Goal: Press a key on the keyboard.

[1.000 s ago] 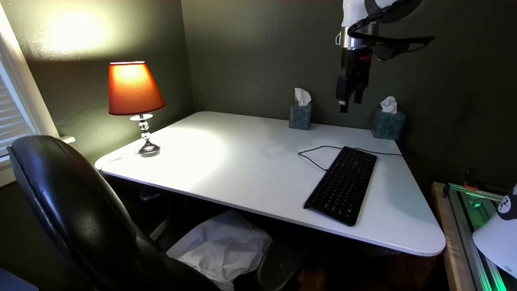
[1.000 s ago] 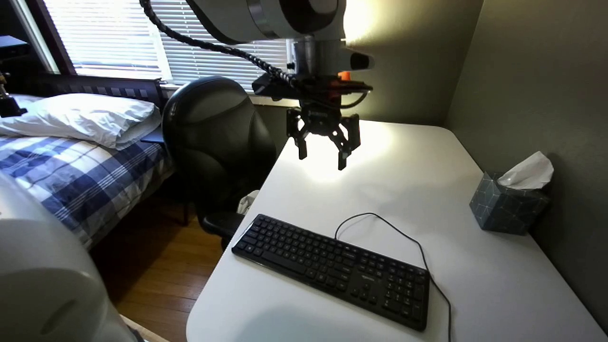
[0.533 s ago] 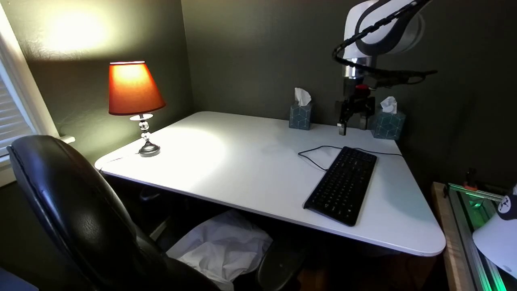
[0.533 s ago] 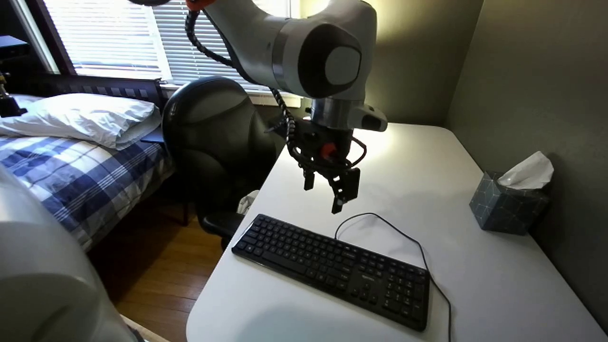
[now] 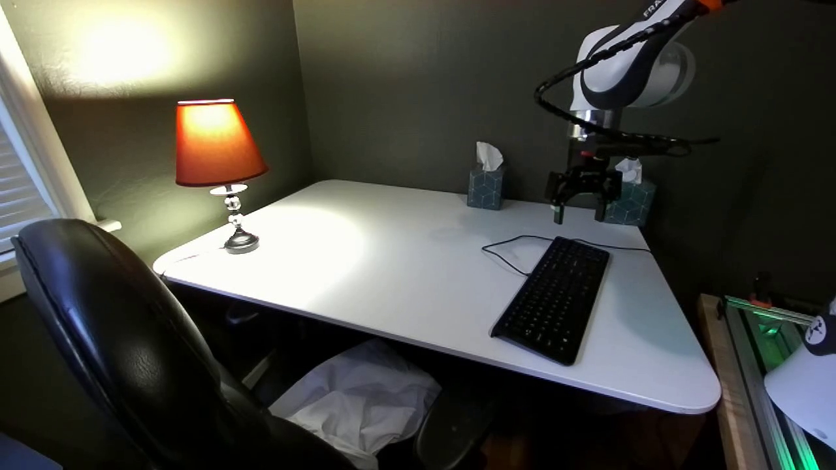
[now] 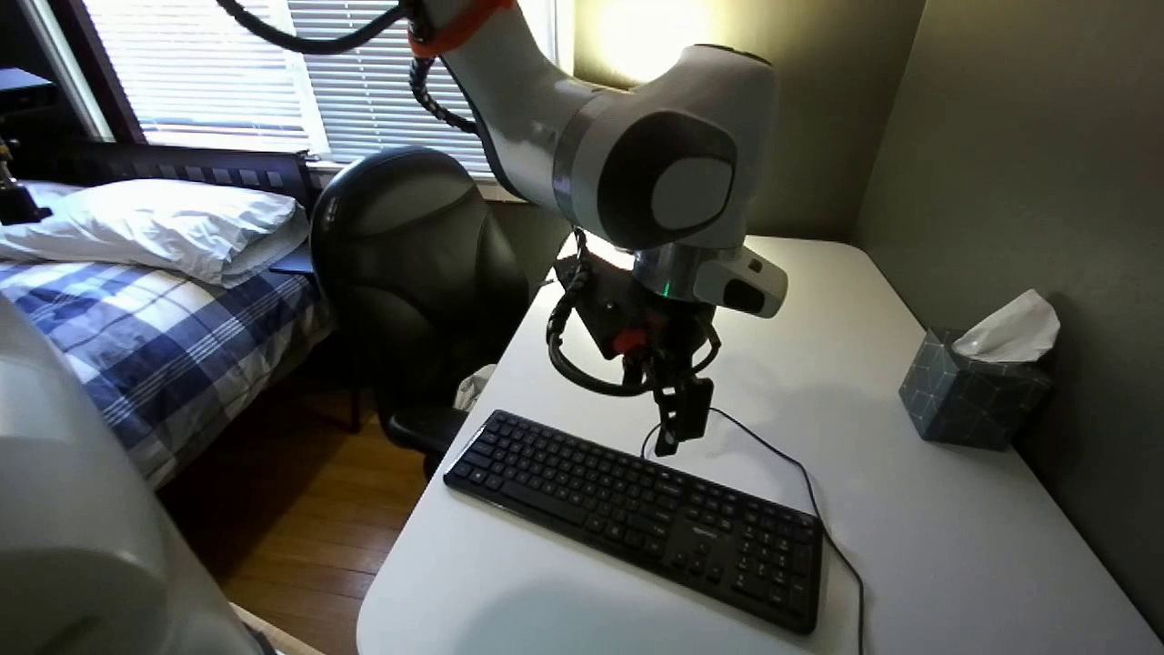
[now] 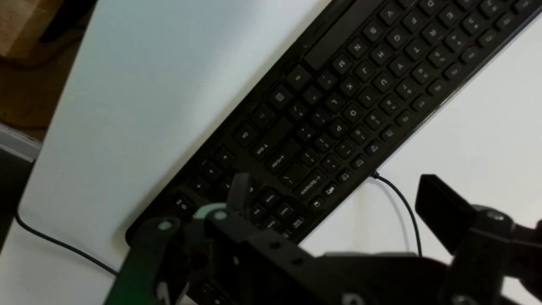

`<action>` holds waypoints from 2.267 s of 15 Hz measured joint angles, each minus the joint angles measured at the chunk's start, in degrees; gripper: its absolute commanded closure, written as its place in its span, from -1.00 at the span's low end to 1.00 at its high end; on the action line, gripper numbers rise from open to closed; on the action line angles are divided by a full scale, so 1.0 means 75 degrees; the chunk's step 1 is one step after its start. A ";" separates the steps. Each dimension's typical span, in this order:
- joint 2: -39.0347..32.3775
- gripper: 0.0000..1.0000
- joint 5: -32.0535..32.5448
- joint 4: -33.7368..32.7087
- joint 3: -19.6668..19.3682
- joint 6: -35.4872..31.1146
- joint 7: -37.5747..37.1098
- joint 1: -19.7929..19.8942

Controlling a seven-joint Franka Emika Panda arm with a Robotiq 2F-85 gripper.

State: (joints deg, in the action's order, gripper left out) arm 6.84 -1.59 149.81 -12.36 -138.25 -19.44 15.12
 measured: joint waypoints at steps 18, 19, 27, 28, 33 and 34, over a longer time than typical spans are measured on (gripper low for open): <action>-0.1413 1.00 0.0869 -0.0287 -0.0278 -0.0888 -0.1873 0.0307; -0.1529 1.00 0.0822 -0.0324 -0.0286 -0.0892 -0.1868 0.0299; -0.2247 1.00 0.0448 -0.0565 -0.0534 -0.0888 -0.1867 0.0273; -0.2327 1.00 0.0386 -0.0594 -0.0578 -0.0886 -0.1867 0.0273; -0.2653 1.00 0.0117 -0.0651 -0.0755 -0.0884 -0.1866 0.0273; -0.2701 1.00 0.0065 -0.0655 -0.0789 -0.0884 -0.1866 0.0273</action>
State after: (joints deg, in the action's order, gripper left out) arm -13.42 -1.10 144.90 -18.28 -144.87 -33.43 17.17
